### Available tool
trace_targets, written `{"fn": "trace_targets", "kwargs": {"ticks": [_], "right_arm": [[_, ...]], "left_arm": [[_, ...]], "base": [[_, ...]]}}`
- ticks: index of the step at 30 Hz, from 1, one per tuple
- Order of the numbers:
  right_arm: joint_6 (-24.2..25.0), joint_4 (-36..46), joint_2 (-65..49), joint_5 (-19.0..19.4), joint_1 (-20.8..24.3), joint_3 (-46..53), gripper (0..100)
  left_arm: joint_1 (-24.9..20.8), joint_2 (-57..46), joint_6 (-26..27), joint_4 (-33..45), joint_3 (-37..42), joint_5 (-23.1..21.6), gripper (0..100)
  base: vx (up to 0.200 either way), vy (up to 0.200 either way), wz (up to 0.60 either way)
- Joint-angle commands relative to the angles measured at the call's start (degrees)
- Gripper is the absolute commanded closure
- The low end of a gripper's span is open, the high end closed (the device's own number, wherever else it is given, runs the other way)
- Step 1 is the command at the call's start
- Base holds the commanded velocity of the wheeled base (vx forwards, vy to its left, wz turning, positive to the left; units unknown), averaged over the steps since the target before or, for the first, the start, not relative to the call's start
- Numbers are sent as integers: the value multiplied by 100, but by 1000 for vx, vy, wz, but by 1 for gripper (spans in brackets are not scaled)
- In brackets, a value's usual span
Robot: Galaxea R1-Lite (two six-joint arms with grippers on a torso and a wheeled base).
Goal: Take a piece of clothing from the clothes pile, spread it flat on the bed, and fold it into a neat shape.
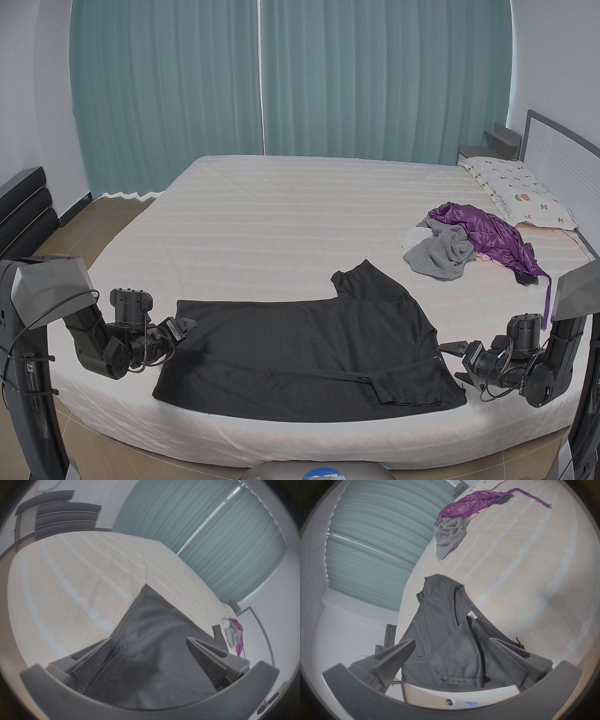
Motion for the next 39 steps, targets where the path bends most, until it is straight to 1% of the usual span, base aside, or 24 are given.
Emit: {"fn": "trace_targets", "kwargs": {"ticks": [1,3,5,6,16,17,23,30,35,39], "right_arm": [[-8,-6,97,1,4,-1,0],[-8,-15,106,1,4,-1,0],[-17,-15,115,1,4,-1,0],[-8,-24,115,1,4,8,0],[-17,-76,123,1,4,52,0],[-17,-76,123,1,4,52,0],[-26,-340,220,-8,12,139,0],[-26,-402,211,-17,12,113,0],[-35,-481,141,-34,135,52,0],[-140,-516,185,-184,258,-168,0]], "left_arm": [[78,260,417,12,-55,-162,0],[60,278,663,4,-63,-189,0],[52,286,724,12,-63,-189,0],[34,321,883,-5,-72,-180,0],[8,357,918,-23,-90,-154,0],[8,357,918,-23,-90,-154,100],[-10,313,918,4,-11,-92,100],[192,119,865,-40,253,92,100],[227,-109,645,-49,367,92,100],[227,-347,575,-40,508,92,100]], "base": [[0,0,0],[0,0,0],[0,0,0],[0,0,0],[0,0,0],[0,0,0],[0,0,0],[0,0,0],[0,0,0],[0,0,0]]}}
